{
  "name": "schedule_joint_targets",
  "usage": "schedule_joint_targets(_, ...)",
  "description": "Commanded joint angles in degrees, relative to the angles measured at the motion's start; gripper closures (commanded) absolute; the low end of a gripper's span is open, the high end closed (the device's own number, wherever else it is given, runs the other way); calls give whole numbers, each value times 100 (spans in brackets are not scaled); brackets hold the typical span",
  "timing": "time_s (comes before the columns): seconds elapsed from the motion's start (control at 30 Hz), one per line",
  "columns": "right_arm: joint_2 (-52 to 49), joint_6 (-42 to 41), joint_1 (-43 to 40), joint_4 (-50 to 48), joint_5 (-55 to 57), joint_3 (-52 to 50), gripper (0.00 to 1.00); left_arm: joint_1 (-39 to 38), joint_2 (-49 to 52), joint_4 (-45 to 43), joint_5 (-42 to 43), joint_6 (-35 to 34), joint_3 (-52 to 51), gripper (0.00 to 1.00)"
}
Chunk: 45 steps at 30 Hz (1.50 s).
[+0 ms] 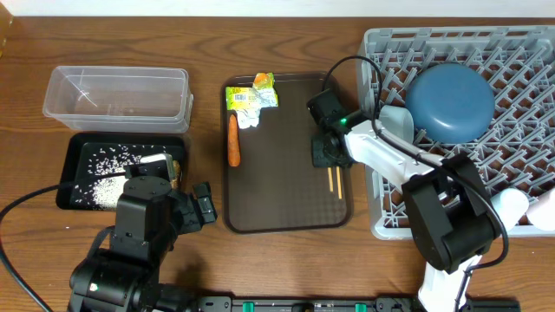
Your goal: Sort waste into correct bins and load items into the dishwasher rack
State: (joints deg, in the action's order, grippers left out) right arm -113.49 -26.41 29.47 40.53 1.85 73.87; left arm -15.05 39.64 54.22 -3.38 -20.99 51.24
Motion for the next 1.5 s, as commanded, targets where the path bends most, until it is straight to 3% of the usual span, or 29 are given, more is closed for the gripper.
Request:
schedule_joint_targets(0.0, 487, 765, -31, 306, -302, 330, 99, 31, -2, 22, -26, -2, 111, 2)
schedule_joint_targets(0.27, 2026, 1309, -249, 907, -205, 907, 99, 31, -2, 22, -26, -2, 111, 2)
schedule_joint_targets(0.5, 2693, 1624, -1473, 1333, 503, 905, 99, 31, -2, 22, -26, -2, 111, 2)
schedule_joint_targets(0.87, 2302, 3414, -3934, 640, 686, 881, 99, 31, -4, 22, -26, -2, 111, 2)
schedule_joint_targets(1.03, 2024, 4385, -4446, 420, 562, 881, 99, 31, -2, 22, -26, -2, 111, 2)
schedule_joint_targets(1.47, 739, 4579, -5145, -114, 949, 881, 99, 31, -2, 22, -26, -2, 111, 2)
